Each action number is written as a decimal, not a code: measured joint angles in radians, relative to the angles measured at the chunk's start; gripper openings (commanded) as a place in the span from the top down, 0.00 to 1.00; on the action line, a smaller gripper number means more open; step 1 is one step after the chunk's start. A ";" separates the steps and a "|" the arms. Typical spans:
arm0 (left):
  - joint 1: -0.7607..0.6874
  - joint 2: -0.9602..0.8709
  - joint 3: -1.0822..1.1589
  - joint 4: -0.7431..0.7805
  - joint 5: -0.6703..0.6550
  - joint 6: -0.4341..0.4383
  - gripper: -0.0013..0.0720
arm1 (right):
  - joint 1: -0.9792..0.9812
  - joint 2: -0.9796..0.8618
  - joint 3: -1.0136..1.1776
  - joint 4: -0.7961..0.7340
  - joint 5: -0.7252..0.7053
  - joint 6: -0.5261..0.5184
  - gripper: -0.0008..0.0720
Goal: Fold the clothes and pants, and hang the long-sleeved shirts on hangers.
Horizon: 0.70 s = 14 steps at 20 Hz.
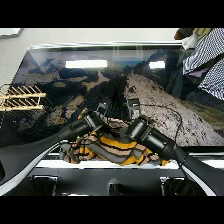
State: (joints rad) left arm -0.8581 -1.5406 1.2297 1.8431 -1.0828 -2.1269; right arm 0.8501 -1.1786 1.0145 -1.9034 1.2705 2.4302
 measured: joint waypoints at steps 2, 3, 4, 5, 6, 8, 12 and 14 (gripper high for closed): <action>0.023 0.034 0.024 -0.010 -0.043 0.041 0.96 | 0.000 0.004 0.028 -0.001 0.040 -0.021 0.95; 0.037 0.056 0.036 -0.022 -0.065 0.068 0.96 | 0.000 0.007 0.049 -0.005 0.061 -0.031 0.95; 0.054 0.085 0.050 -0.047 -0.088 0.103 0.96 | 0.000 0.009 0.076 -0.012 0.079 -0.044 0.95; 0.072 0.114 0.065 -0.074 -0.105 0.137 0.96 | 0.000 0.010 0.114 -0.020 0.102 -0.057 0.95; 0.091 0.148 0.084 -0.105 -0.122 0.174 0.96 | 0.000 0.012 0.163 -0.032 0.125 -0.074 0.95; 0.122 0.209 0.138 -0.169 -0.156 0.246 0.96 | 0.000 0.013 0.281 -0.060 0.171 -0.117 0.95; 0.150 0.292 0.321 -0.285 -0.265 0.350 0.96 | 0.000 0.014 0.571 -0.087 0.269 -0.204 0.95; 0.156 0.312 0.431 -0.336 -0.333 0.378 0.95 | 0.000 0.014 0.717 -0.093 0.332 -0.239 0.95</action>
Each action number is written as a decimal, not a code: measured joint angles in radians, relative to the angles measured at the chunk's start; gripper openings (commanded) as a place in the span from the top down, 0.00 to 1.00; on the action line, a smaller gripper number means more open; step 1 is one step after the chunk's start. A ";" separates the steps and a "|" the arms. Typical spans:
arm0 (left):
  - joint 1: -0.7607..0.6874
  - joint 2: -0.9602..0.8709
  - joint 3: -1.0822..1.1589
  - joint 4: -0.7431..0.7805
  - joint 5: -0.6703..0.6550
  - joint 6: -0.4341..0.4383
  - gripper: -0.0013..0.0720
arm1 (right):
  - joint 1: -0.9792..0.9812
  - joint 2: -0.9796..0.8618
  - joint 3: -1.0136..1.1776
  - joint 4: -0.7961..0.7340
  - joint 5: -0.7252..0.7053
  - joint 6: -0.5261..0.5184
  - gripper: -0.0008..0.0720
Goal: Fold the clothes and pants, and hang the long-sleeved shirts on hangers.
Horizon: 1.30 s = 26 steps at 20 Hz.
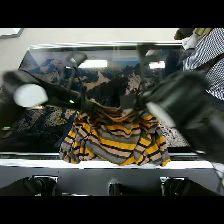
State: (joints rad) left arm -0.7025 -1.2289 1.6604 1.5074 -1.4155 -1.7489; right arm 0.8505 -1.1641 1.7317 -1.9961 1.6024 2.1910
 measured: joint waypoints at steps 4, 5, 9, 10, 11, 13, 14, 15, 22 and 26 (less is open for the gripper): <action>0.004 0.017 0.209 -0.085 -0.125 0.025 0.95 | 0.000 0.007 0.241 -0.002 0.117 -0.040 0.95; 0.005 0.019 0.259 -0.100 -0.150 0.023 0.95 | 0.000 0.014 0.277 -0.001 0.136 -0.043 0.95; 0.005 0.026 0.393 -0.153 -0.188 -0.012 0.95 | 0.000 0.062 0.351 0.014 0.129 -0.023 0.95; 0.005 0.030 0.410 -0.167 -0.184 -0.025 0.95 | 0.000 0.069 0.357 0.016 0.112 -0.016 0.95; 0.006 0.034 0.420 -0.174 -0.171 -0.041 0.95 | 0.000 0.075 0.363 0.021 0.086 -0.016 0.95; 0.009 0.041 0.435 -0.188 -0.126 -0.066 0.95 | 0.000 0.082 0.369 0.022 0.021 -0.011 0.95; 0.011 0.043 0.439 -0.193 -0.103 -0.071 0.96 | 0.000 0.084 0.371 0.023 -0.020 -0.008 0.95; 0.016 0.045 0.442 -0.195 -0.082 -0.083 0.96 | 0.000 0.086 0.372 0.025 -0.059 -0.008 0.95; 0.105 0.065 0.425 -0.205 -0.096 -0.142 0.95 | 0.000 0.095 0.370 -0.002 -0.127 -0.010 0.95; 0.134 0.053 0.309 -0.207 -0.210 -0.164 0.95 | 0.000 0.095 0.283 -0.014 0.006 -0.014 0.95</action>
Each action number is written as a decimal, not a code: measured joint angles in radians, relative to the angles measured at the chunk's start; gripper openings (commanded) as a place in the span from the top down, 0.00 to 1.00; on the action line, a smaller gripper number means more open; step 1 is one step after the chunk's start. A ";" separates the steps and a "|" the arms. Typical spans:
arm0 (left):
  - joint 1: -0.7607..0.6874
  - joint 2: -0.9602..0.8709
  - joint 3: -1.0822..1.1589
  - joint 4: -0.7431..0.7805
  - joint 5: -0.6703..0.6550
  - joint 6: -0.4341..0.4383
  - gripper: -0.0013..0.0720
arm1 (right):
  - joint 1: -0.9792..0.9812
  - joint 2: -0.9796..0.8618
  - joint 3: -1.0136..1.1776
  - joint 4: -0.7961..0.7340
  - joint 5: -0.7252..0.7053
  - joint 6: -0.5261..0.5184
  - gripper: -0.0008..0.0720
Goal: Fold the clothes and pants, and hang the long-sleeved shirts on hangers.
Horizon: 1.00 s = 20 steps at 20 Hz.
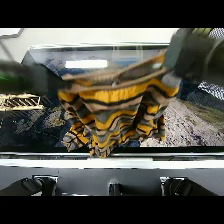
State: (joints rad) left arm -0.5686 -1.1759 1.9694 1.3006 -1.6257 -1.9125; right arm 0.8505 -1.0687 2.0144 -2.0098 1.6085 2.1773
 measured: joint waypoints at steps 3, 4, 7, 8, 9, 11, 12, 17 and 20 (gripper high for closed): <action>0.006 -0.034 -0.079 0.000 -0.037 -0.007 0.95 | 0.000 -0.002 -0.138 -0.003 0.050 -0.001 0.95; 0.006 -0.050 -0.100 -0.001 -0.045 -0.007 0.95 | 0.000 -0.004 -0.190 -0.004 0.050 0.000 0.95; 0.006 -0.107 -0.156 -0.024 -0.055 -0.002 0.95 | 0.000 -0.015 -0.329 -0.006 0.026 0.010 0.95; 0.006 -0.127 -0.174 -0.037 -0.058 -0.001 0.95 | 0.000 -0.021 -0.370 -0.006 0.011 0.020 0.95; 0.006 -0.146 -0.193 -0.050 -0.056 0.002 0.95 | 0.000 -0.027 -0.406 -0.006 -0.002 0.030 0.95; 0.006 -0.172 -0.233 -0.062 -0.035 0.011 0.95 | 0.000 -0.043 -0.472 -0.006 -0.035 0.052 0.95; 0.006 -0.181 -0.257 -0.068 -0.020 0.016 0.95 | 0.000 -0.052 -0.502 -0.006 -0.050 0.064 0.95; 0.006 -0.199 -0.372 -0.079 0.024 0.027 0.95 | 0.000 -0.098 -0.581 0.002 -0.102 0.111 0.95; 0.006 -0.200 -0.396 -0.080 0.032 0.028 0.95 | 0.000 -0.110 -0.594 0.002 -0.111 0.130 0.95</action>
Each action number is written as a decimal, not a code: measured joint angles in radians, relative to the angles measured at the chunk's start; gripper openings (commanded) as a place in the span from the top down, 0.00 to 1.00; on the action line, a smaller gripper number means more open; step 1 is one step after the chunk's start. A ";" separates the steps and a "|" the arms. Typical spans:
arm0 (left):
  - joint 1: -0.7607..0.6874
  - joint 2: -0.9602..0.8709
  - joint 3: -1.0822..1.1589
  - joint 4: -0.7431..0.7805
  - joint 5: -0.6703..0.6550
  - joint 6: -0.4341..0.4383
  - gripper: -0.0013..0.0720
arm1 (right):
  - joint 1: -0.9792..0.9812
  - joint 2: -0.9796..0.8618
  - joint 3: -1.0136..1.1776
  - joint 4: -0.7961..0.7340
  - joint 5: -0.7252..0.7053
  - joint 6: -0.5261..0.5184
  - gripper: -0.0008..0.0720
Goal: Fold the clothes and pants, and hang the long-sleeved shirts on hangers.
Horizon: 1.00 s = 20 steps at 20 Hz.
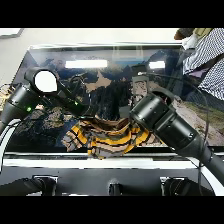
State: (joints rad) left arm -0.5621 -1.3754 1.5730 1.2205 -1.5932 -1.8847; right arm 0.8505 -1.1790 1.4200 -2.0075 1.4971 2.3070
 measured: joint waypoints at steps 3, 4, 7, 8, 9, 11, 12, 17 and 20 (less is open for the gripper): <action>0.000 0.000 -0.010 0.007 0.008 -0.014 0.95 | 0.000 -0.010 -0.006 0.000 -0.006 0.019 0.95; 0.000 0.000 -0.011 0.015 0.010 -0.026 0.95 | 0.000 -0.014 -0.007 0.000 -0.007 0.026 0.95; 0.000 -0.001 -0.014 0.042 0.034 -0.066 0.95 | 0.000 -0.024 -0.009 0.003 -0.014 0.044 0.95; 0.000 -0.001 -0.014 0.048 0.047 -0.075 0.94 | 0.000 -0.026 -0.010 0.003 -0.019 0.045 0.95; 0.000 -0.002 -0.014 0.053 0.058 -0.085 0.82 | 0.000 -0.027 -0.010 0.003 -0.025 0.052 0.95; 0.000 -0.002 -0.014 0.058 0.079 -0.092 0.40 | 0.000 -0.028 -0.010 0.004 -0.031 0.053 0.95; 0.000 -0.002 -0.014 0.061 0.085 -0.097 0.31 | 0.000 -0.028 -0.010 0.005 -0.032 0.056 0.95; 0.033 0.013 -0.014 0.111 0.103 -0.105 0.15 | 0.000 -0.029 -0.010 0.006 -0.036 0.060 0.95; 0.108 0.056 -0.014 0.195 0.105 -0.078 0.15 | 0.000 -0.029 -0.010 0.006 -0.037 0.060 0.95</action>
State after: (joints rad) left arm -0.4541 -1.3190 1.5585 1.4151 -1.4879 -1.9629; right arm 0.8505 -1.2076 1.4105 -2.0014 1.4605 2.3669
